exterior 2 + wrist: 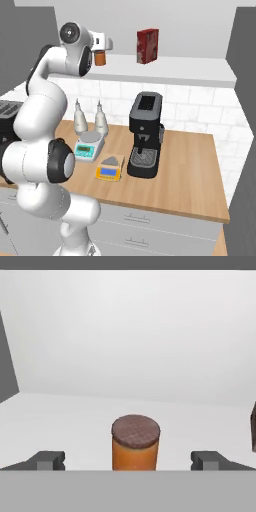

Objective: Pick the jam and place it on the digital scale for weighing, and close the cabinet.

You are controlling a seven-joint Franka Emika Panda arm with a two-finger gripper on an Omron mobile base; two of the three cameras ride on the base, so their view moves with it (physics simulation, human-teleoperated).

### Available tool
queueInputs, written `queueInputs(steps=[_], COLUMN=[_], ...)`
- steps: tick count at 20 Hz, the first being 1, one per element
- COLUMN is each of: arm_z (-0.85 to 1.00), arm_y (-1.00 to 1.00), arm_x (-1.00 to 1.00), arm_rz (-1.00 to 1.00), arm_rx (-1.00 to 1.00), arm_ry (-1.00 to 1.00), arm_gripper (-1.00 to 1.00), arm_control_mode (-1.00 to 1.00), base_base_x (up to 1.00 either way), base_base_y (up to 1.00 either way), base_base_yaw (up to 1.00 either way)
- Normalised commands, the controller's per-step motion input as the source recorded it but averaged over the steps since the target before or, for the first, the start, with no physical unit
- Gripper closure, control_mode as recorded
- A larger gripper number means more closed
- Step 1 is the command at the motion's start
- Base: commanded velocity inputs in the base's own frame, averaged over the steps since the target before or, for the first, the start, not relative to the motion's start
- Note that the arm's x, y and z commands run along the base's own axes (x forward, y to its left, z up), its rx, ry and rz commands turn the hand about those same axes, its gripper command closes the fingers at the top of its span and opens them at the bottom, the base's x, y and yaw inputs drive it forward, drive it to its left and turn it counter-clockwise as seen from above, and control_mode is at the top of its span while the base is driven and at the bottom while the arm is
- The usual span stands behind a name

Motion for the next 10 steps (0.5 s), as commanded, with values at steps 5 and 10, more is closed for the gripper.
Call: queueInputs(steps=[5,10], arm_z=[-0.1,-0.16], arm_y=[0.0,0.0], arm_x=[0.31,0.25], arm_rz=[0.0,0.0], arm_rx=[0.0,0.0], arm_ry=[0.01,0.0], arm_gripper=[-1.0,-1.0], arm_control_mode=[-1.0,-1.0], base_base_x=[0.0,0.0], base_base_y=[0.0,0.0], base_base_yaw=[0.0,0.0])
